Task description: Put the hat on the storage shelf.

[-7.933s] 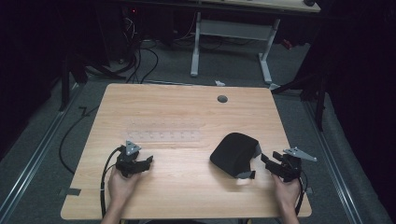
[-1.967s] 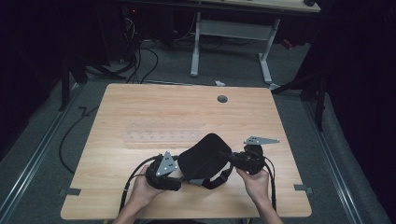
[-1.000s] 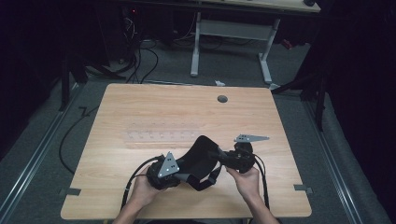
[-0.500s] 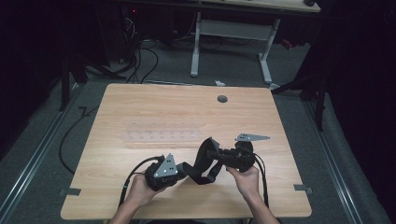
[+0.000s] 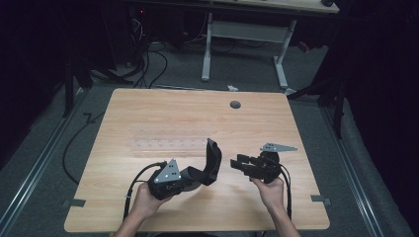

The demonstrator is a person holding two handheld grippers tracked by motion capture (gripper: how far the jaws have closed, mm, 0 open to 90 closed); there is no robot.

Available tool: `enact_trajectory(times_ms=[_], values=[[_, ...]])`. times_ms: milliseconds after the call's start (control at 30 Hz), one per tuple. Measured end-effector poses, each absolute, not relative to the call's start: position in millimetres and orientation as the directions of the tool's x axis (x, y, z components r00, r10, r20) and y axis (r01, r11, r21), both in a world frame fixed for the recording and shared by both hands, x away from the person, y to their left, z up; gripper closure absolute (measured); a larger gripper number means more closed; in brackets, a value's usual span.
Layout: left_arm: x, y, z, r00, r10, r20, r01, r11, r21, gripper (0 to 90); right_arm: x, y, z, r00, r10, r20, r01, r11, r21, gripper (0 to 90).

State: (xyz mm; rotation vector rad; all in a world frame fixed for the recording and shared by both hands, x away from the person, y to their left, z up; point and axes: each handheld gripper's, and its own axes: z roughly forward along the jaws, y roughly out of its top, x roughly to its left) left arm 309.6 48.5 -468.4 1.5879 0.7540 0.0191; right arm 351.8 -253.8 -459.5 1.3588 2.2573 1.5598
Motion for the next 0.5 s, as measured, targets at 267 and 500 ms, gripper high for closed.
enact_trajectory(times_ms=[267, 500], values=[[311.4, 53.9, -466.6, 0.757, 0.502, -0.418, 0.455, 0.053, 0.889, 85.9, 359.6, -273.0, -501.6, -0.47, 0.842, 0.264, 0.651, 0.129, 0.748, 50.0], [315.7, 62.0, -461.5, 0.729, 0.523, -0.441, 0.45, 0.119, 0.885, 85.9, 364.3, -288.7, -513.0, -0.361, 0.922, 0.139, 0.634, 0.134, 0.761, 46.2]])
